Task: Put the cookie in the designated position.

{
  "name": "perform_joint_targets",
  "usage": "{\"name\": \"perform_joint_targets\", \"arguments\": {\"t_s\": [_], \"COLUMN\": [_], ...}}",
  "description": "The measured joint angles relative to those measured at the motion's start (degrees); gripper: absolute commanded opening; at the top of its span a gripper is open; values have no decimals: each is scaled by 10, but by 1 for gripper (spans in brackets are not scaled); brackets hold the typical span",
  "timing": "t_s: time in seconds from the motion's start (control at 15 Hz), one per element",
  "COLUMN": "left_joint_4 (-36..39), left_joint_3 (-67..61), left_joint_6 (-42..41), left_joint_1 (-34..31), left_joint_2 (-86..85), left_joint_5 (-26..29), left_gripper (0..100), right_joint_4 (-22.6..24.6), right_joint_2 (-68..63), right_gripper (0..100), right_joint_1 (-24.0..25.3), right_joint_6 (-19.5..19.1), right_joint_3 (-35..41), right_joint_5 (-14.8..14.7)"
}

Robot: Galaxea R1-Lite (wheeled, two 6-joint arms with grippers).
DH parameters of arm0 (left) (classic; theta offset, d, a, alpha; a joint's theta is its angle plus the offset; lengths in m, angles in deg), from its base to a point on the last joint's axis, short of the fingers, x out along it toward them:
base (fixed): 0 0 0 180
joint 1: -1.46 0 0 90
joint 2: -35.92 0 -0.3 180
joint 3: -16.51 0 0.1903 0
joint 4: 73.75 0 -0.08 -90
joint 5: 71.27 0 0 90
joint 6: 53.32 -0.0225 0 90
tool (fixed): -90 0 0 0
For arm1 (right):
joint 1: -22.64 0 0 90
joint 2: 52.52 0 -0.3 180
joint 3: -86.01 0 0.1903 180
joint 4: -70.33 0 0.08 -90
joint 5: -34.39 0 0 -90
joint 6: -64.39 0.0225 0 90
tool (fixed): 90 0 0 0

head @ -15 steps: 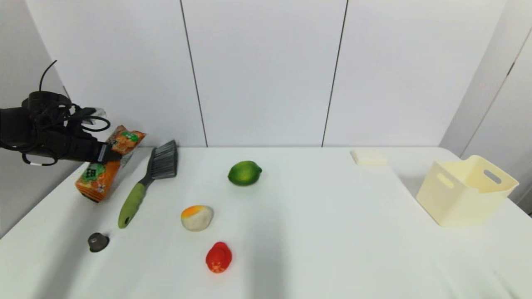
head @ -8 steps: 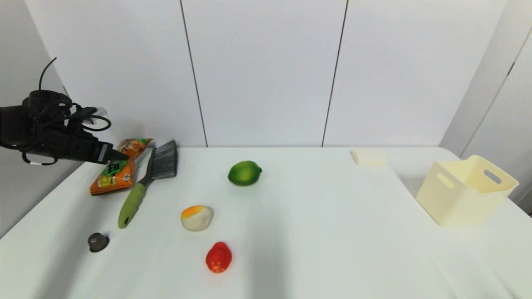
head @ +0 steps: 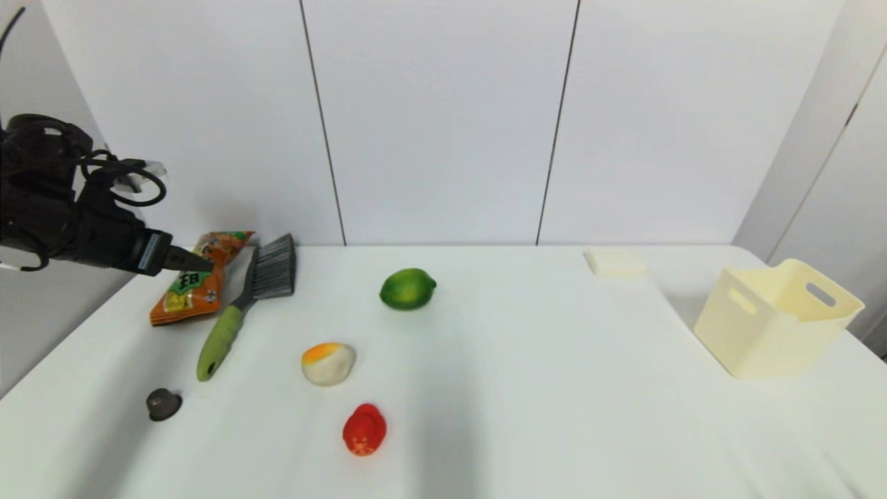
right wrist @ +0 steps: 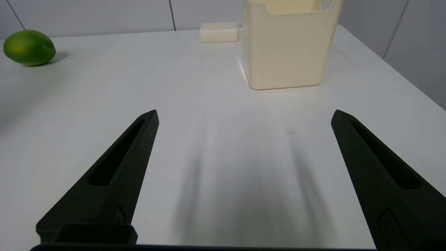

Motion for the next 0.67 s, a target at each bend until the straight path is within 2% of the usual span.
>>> {"name": "perform_joint_targets", "arguments": {"t_s": [0.27, 0.67], "left_joint_4": [54, 226], "left_joint_3": [-149, -416], "left_joint_6": [12, 65], "left_joint_1": [13, 17], "left_joint_2": [-147, -445], "left_joint_5": [-5, -41], "left_gripper": [100, 100], "right_joint_4": [0, 0], "right_joint_2": [0, 0], "right_gripper": [100, 100], "right_joint_1": [0, 0], "right_joint_6": [0, 0], "right_joint_3": [0, 0], "right_joint_5": [1, 0]}}
